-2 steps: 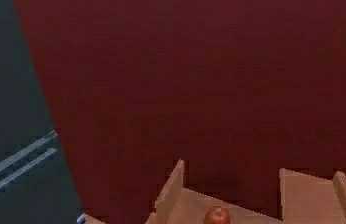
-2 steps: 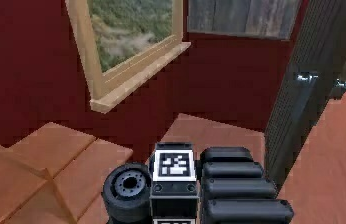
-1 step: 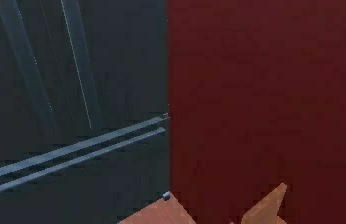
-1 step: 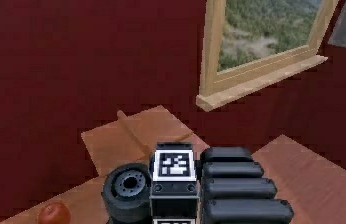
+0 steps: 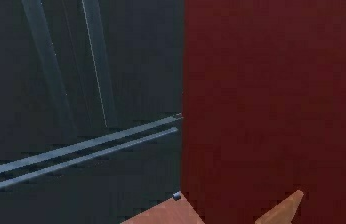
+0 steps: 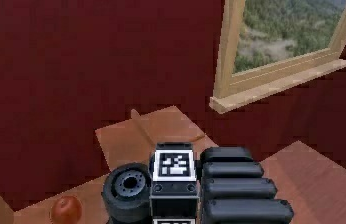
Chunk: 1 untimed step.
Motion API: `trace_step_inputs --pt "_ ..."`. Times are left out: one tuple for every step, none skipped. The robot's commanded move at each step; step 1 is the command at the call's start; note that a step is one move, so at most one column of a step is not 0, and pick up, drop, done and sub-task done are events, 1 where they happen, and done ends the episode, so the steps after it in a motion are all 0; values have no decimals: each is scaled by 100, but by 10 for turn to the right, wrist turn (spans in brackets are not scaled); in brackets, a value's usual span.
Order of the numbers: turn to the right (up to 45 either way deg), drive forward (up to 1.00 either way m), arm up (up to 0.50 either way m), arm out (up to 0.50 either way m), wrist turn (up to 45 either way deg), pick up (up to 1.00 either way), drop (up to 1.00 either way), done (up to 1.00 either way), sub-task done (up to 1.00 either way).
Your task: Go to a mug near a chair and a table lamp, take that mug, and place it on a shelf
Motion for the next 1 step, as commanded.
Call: trace_step_inputs --pt "0 0 0 30 0 0 0 0 0"
